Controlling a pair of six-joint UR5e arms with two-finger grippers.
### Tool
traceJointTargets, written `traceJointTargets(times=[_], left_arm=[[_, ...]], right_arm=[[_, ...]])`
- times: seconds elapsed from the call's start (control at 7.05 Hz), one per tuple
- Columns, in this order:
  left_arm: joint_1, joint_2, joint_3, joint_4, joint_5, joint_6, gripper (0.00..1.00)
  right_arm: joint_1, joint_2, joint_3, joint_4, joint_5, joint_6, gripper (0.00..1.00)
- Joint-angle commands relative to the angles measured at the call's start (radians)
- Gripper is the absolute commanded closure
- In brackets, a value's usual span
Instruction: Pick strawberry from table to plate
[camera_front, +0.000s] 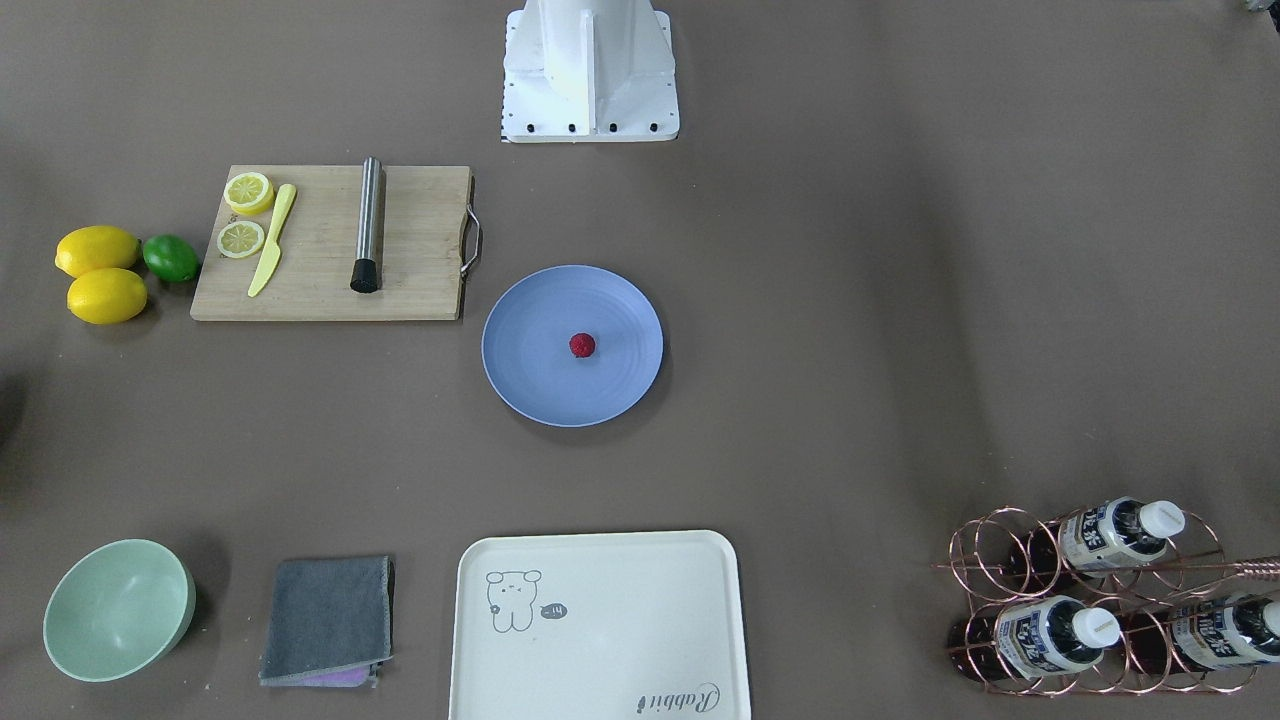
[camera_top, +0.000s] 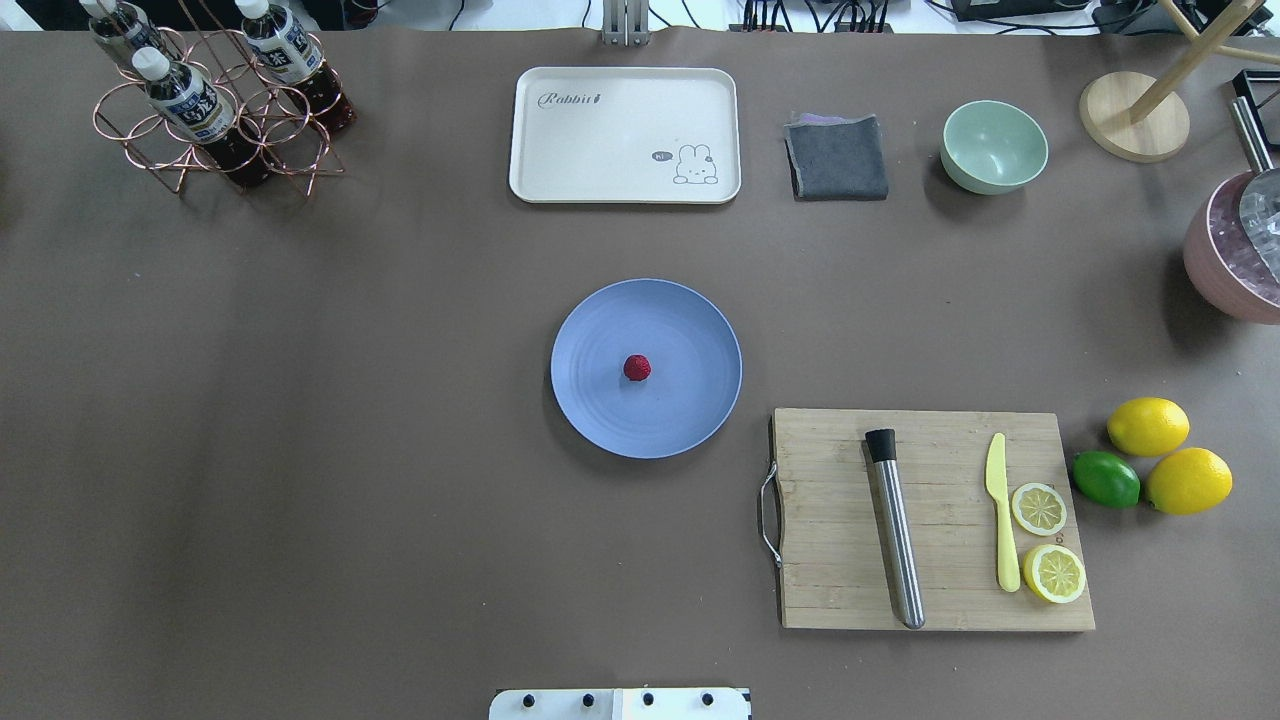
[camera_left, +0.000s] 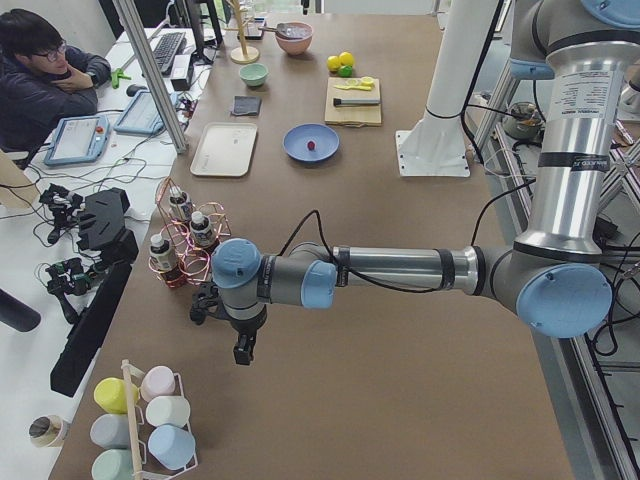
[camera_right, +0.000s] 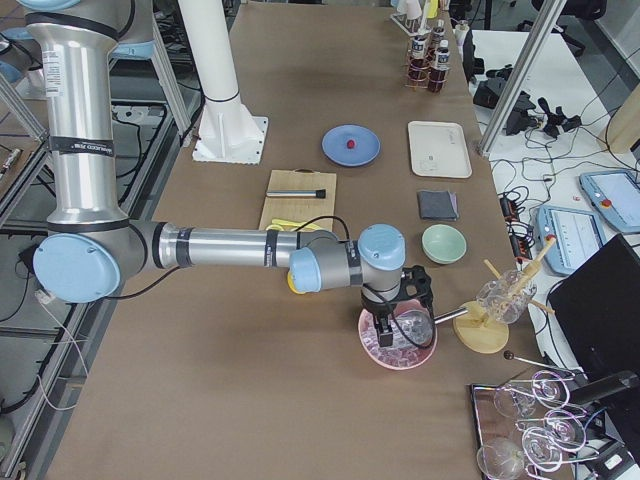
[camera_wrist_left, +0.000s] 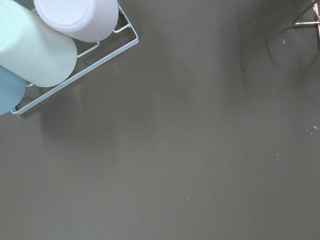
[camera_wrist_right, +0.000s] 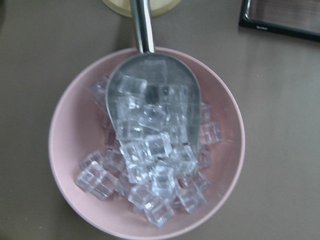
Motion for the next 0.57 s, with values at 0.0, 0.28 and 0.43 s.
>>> traceJointTargets(times=[0.0, 0.28, 0.43], left_arm=[[-0.006, 0.005, 0.003, 0.032, -0.002, -0.009, 0.02], [-0.006, 0.007, 0.008, 0.035, -0.002, -0.012, 0.02], [-0.006, 0.007, 0.009, 0.035, -0.002, -0.012, 0.02]], right_arm=[[0.030, -0.049, -0.038, -0.006, -0.011, -0.022, 0.00], [0.030, 0.011, -0.090, -0.093, -0.005, 0.018, 0.00], [0.032, 0.072, -0.080, -0.249, -0.002, 0.021, 0.00]])
